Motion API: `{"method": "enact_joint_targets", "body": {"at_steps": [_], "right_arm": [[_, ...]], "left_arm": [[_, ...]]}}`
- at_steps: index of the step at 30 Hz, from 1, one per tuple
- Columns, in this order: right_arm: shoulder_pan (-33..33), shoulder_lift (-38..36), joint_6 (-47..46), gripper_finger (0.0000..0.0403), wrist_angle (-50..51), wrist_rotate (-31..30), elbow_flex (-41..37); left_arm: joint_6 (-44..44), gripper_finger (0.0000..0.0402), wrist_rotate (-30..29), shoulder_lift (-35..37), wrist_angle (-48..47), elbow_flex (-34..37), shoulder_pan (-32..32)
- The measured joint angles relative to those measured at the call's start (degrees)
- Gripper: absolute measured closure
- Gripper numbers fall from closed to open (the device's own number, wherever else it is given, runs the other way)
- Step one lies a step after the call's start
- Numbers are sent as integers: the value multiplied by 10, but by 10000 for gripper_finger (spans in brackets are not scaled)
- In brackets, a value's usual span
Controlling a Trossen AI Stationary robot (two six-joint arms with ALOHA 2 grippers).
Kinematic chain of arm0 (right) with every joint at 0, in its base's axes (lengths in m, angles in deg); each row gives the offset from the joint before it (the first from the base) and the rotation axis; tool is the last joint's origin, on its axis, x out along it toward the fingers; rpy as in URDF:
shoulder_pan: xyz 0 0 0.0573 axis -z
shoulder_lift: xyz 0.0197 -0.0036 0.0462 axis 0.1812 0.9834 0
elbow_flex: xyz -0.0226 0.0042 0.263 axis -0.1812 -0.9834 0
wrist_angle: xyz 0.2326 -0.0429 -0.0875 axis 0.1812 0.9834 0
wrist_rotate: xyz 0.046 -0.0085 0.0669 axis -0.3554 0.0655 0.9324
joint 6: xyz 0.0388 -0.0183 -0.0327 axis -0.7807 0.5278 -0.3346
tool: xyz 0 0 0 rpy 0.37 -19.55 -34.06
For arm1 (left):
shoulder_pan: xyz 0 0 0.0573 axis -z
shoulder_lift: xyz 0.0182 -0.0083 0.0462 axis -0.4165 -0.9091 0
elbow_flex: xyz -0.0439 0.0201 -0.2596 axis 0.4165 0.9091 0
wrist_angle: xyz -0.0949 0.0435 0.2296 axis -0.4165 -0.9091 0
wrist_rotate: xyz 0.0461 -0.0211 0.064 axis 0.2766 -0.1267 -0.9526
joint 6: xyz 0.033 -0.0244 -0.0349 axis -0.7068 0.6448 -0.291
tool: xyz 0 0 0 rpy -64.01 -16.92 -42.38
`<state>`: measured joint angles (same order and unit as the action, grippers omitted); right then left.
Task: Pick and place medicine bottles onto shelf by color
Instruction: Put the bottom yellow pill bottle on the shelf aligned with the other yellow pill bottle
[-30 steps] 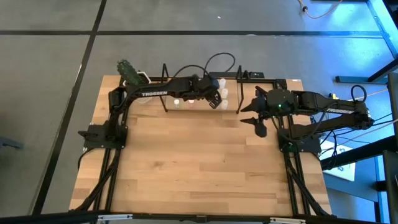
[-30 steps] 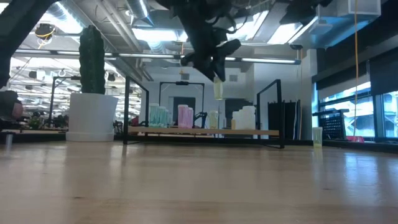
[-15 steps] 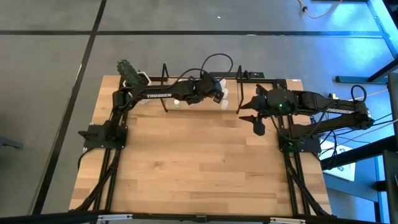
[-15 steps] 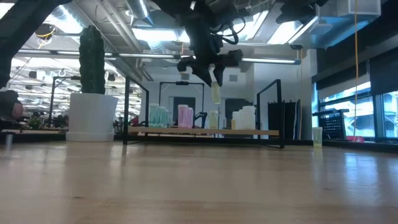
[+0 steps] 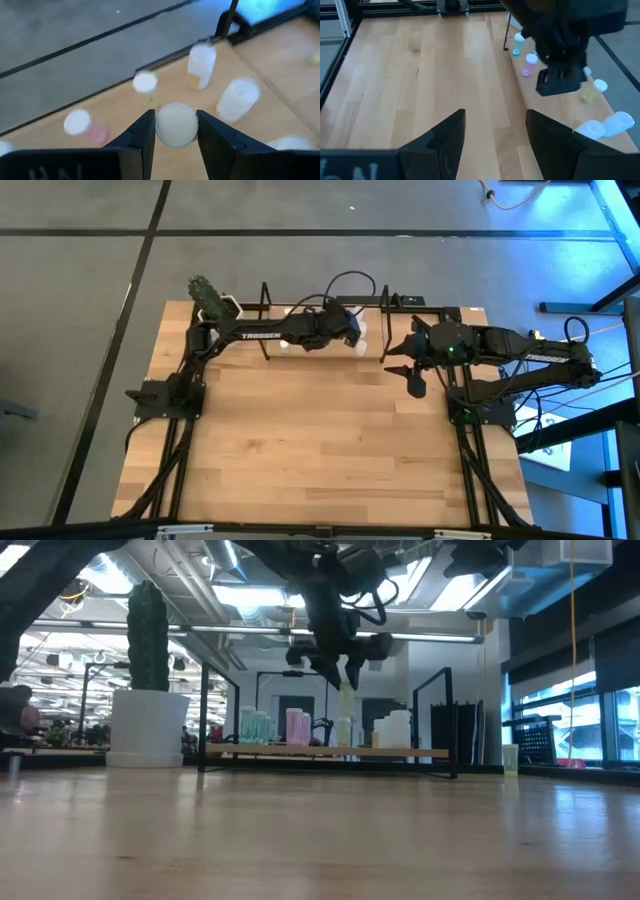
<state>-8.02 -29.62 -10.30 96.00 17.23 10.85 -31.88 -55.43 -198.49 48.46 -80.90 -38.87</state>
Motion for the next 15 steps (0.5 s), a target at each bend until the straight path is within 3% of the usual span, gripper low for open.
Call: {"method": "enact_joint_targets", "body": {"at_steps": [15], "right_arm": [[0, 0, -2, 194, -2, 0, 0]], "left_arm": [[10, 284, 1, -15, -6, 0, 4]]}}
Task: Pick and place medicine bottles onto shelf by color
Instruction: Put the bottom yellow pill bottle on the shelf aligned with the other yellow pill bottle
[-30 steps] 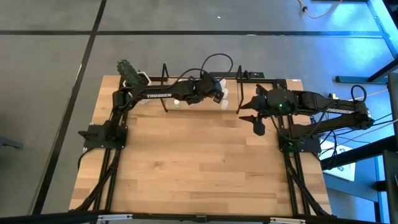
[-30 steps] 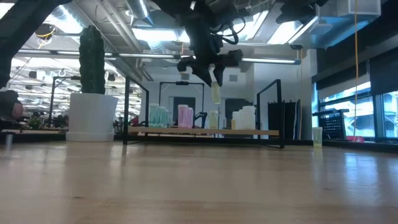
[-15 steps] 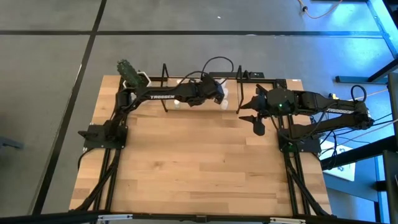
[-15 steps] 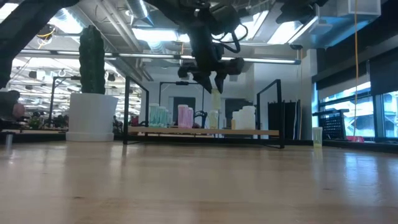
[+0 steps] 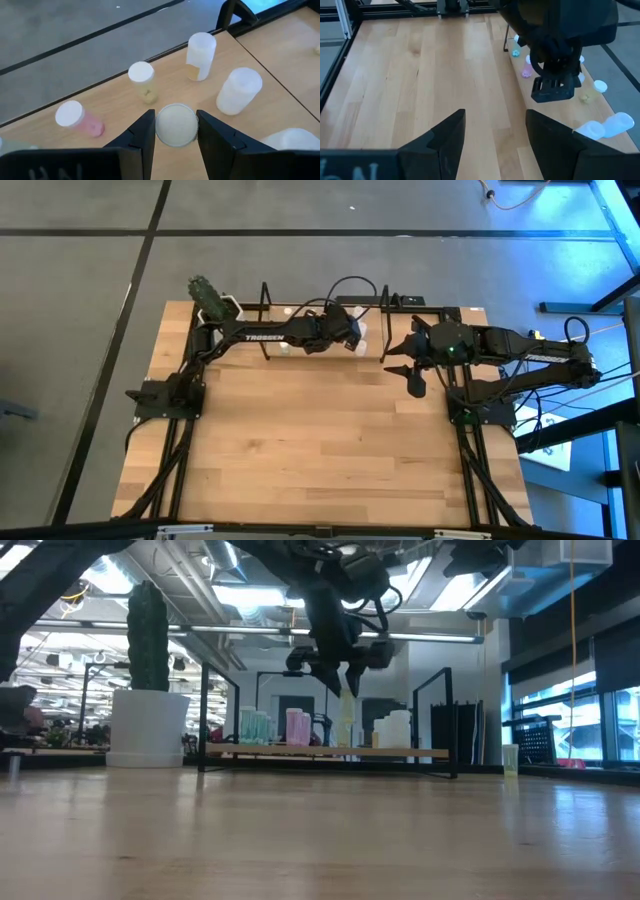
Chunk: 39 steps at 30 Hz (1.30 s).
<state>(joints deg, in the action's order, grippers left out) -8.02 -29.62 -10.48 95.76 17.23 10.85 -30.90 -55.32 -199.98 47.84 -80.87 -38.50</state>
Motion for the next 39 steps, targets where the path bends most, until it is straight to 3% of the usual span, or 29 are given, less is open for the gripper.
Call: {"method": "enact_joint_targets", "body": {"at_steps": [39], "right_arm": [[0, 0, 0, 194, 0, 0, 0]], "left_arm": [[-2, 284, 3, -28, -4, 0, -15]]}}
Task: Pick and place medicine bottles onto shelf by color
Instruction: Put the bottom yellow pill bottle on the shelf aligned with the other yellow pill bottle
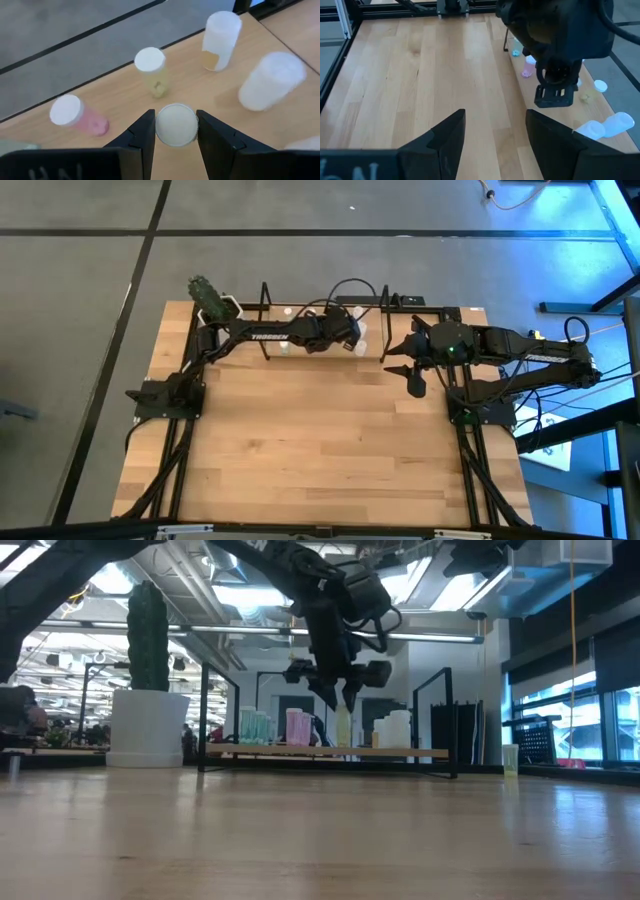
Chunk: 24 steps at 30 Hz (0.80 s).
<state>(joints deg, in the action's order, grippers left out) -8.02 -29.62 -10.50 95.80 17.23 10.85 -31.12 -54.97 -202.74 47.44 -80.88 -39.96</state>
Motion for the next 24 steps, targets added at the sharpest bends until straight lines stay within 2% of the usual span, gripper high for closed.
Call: {"method": "enact_joint_targets", "body": {"at_steps": [17, 24], "right_arm": [[0, 0, 0, 194, 0, 0, 0], [0, 0, 0, 194, 0, 0, 0]], "left_arm": [[-11, 283, 7, -12, 4, 0, -1], [-11, 257, 10, -12, 4, 0, -1]]}}
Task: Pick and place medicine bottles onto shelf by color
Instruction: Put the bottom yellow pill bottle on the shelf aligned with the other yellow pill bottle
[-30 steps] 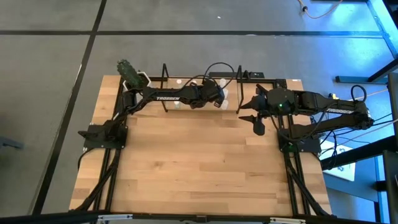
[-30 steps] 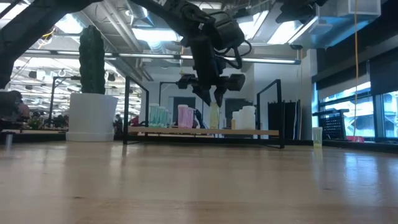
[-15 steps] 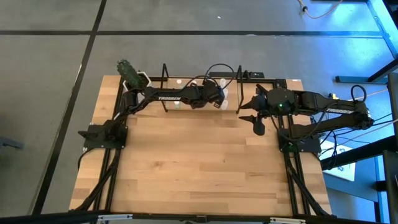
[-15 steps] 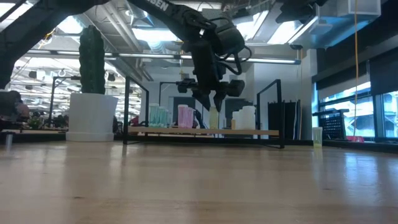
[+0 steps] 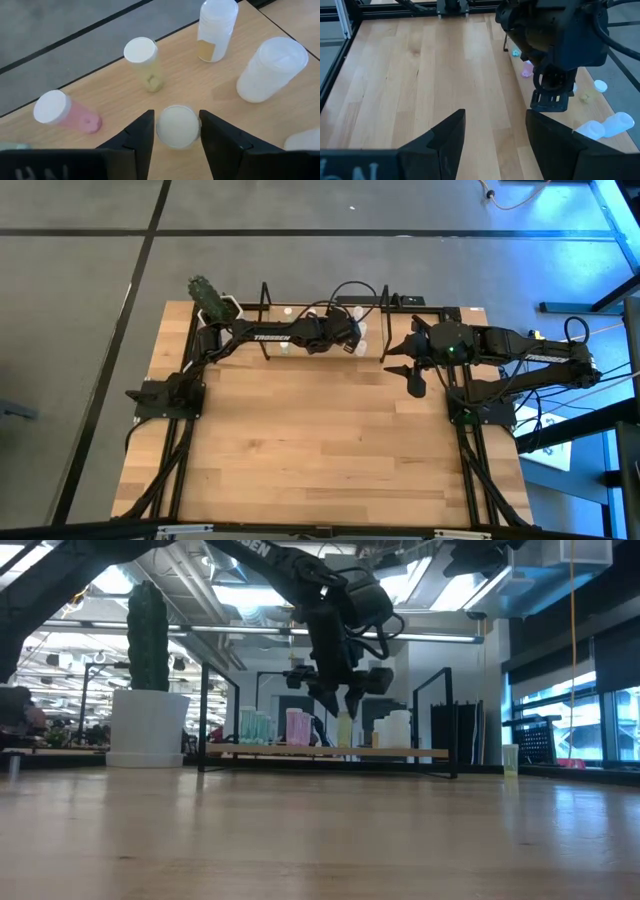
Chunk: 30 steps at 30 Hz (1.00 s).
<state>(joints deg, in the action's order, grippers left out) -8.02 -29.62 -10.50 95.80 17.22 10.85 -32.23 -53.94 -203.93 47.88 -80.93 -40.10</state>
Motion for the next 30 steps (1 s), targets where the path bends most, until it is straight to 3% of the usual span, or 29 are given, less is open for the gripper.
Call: {"method": "enact_joint_targets", "body": {"at_steps": [14, 30], "right_arm": [[0, 0, 0, 194, 0, 0, 0], [0, 0, 0, 194, 0, 0, 0]], "left_arm": [[3, 166, -15, 0, 0, 0, 0], [2, 160, -18, 0, 9, 0, 10]]}}
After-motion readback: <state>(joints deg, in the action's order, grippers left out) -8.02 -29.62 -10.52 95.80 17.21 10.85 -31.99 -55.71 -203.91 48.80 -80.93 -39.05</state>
